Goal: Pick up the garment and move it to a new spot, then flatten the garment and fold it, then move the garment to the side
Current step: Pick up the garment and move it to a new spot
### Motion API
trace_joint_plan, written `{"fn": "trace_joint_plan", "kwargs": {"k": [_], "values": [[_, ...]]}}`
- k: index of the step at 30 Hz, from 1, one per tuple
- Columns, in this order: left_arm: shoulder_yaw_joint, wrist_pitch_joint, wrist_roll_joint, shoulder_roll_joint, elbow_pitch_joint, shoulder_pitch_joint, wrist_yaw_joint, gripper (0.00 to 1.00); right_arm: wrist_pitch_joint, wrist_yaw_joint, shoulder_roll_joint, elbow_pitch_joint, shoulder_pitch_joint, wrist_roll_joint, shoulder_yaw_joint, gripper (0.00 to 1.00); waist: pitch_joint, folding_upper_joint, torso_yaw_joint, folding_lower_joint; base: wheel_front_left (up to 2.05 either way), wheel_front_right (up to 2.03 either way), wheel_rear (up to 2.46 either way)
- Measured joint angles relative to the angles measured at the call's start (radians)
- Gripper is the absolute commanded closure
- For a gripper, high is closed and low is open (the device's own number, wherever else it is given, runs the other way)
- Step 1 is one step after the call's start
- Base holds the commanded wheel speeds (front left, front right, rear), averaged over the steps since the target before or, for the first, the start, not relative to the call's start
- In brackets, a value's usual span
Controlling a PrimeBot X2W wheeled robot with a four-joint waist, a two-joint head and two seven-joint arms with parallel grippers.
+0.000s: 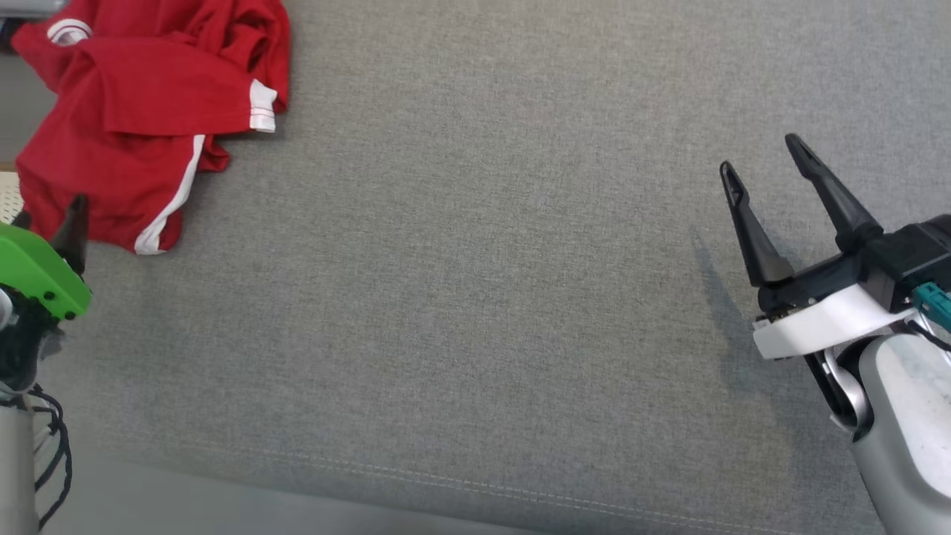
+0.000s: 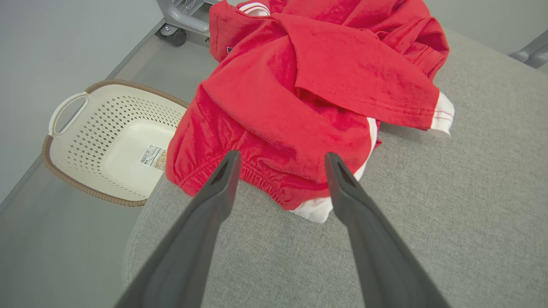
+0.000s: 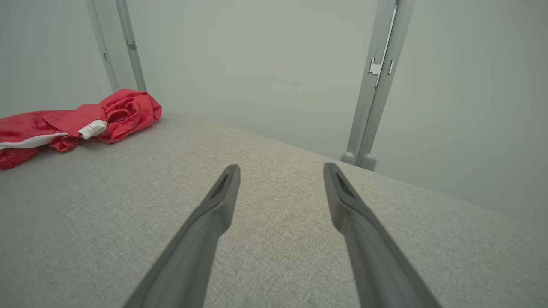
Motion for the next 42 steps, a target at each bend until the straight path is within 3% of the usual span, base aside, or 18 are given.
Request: {"fn": "trace_joint_plan", "kwargs": {"k": [14,15,17,18,32,42], "values": [[0.035,0.091,-0.015,0.013,0.065,-0.113,0.062,0.00,-0.003,0.001,-0.025,-0.026,-0.145,-0.007,-0.022,0.00,0.191,0.0000,-0.063,0.0001,0.00,0.00,0.00],[0.035,0.093,-0.017,0.010,0.074,-0.115,0.062,0.38,-0.003,0.001,-0.027,-0.026,-0.149,-0.007,-0.026,0.00,0.201,0.0000,-0.067,0.0001,0.00,0.00,0.00],[0.038,0.093,-0.025,0.006,0.084,-0.128,0.066,0.95,-0.003,0.001,-0.030,-0.023,-0.157,-0.007,-0.030,0.00,0.219,0.0000,-0.074,0.0000,0.00,0.00,0.00],[0.040,0.093,-0.028,0.006,0.088,-0.137,0.067,1.00,-0.003,0.001,-0.031,-0.021,-0.163,-0.007,-0.031,0.00,0.227,0.0000,-0.078,0.0001,0.00,0.00,0.00],[0.035,0.104,-0.045,-0.008,0.140,-0.173,0.073,1.00,-0.003,0.001,-0.029,0.018,-0.185,-0.007,-0.037,0.00,0.222,0.0000,-0.085,0.0000,0.00,0.00,0.00],[0.025,0.074,-0.062,-0.008,0.060,-0.173,-0.019,1.00,-0.003,0.001,-0.010,0.050,-0.181,-0.005,-0.044,0.00,0.151,0.0000,-0.079,0.0000,0.00,0.00,0.00]]}}
